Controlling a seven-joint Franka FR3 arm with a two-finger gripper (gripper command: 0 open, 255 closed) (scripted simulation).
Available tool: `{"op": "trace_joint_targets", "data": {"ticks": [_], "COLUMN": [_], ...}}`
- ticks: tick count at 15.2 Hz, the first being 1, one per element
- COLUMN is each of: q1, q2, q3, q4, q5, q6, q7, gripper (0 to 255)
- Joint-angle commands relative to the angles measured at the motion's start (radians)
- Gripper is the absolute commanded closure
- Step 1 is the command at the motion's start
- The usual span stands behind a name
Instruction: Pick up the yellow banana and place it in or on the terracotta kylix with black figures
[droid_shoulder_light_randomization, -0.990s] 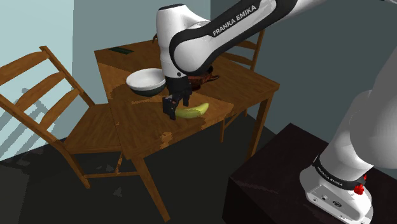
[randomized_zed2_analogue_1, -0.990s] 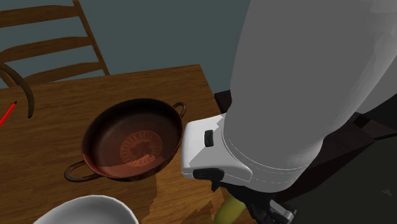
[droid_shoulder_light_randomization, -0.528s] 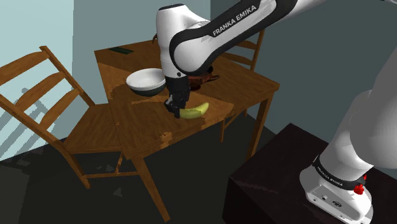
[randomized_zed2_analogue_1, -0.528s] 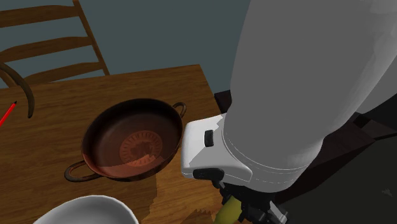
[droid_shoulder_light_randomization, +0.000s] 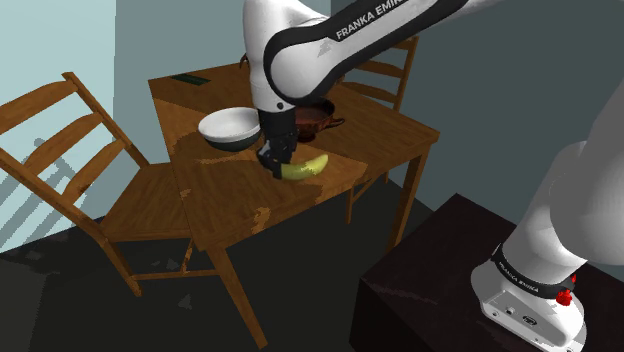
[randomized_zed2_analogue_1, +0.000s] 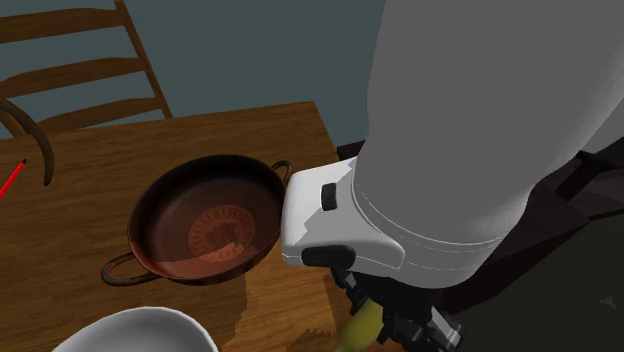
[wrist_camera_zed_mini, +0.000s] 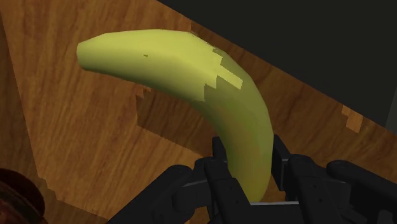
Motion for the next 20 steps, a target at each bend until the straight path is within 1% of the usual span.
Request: {"op": "trace_joint_targets", "data": {"ticks": [1, 20], "q1": [0.0, -0.003], "q2": [-0.009, -0.057], "q3": [0.0, -0.002], "q4": [0.016, 0.219], "q5": [0.003, 0.016], "q6": [-0.026, -0.275], "q7": [0.0, -0.007], "gripper": [255, 255]}}
